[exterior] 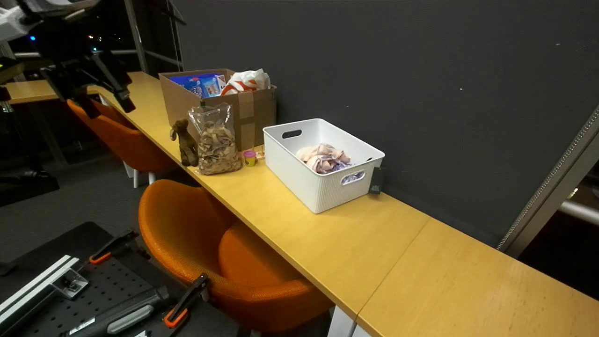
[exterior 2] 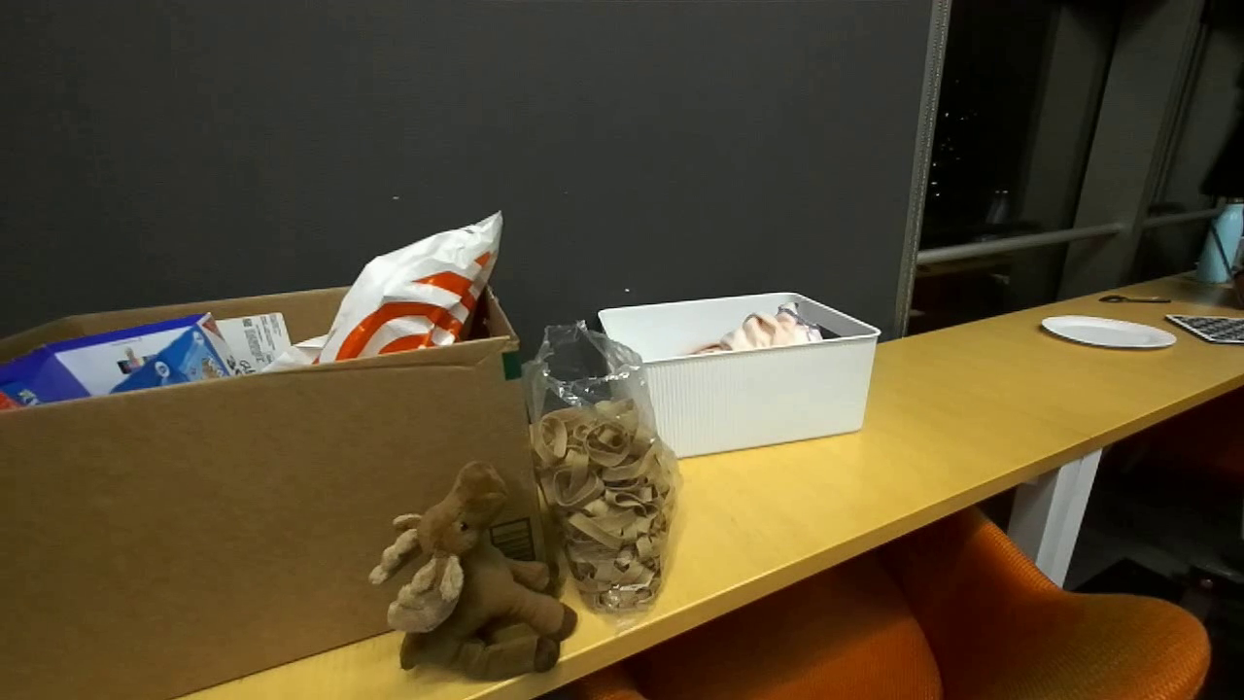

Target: Put some rubber bands on the counter

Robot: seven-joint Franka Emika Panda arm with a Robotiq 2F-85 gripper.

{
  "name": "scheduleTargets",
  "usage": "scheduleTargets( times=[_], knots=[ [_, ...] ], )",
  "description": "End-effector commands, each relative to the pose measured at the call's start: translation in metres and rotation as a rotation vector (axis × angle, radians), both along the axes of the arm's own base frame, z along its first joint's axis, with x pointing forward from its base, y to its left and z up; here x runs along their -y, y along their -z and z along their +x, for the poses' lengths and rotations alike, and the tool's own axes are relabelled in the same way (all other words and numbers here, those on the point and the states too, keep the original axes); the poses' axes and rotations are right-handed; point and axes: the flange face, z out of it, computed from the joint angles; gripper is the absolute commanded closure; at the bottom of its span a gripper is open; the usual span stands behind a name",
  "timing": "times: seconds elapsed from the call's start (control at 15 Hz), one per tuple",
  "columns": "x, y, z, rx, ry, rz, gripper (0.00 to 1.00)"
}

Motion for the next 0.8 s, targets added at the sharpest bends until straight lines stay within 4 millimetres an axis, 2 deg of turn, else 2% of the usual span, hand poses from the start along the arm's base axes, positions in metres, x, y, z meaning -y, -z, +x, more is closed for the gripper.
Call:
scheduleTargets(
  times=[0.0,0.2,0.47,0.67,0.73],
  knots=[
    [-0.006,-0.015,0.065,0.049,-0.107,0.0,0.0],
    [-0.005,-0.03,0.113,0.093,-0.2,0.024,0.0],
    [0.005,-0.048,0.178,0.059,-0.312,0.027,0.0],
    [0.002,-0.032,0.219,0.027,-0.422,0.05,0.0],
    [0.0,-0.025,0.231,0.022,-0.452,0.052,0.13]
  ],
)
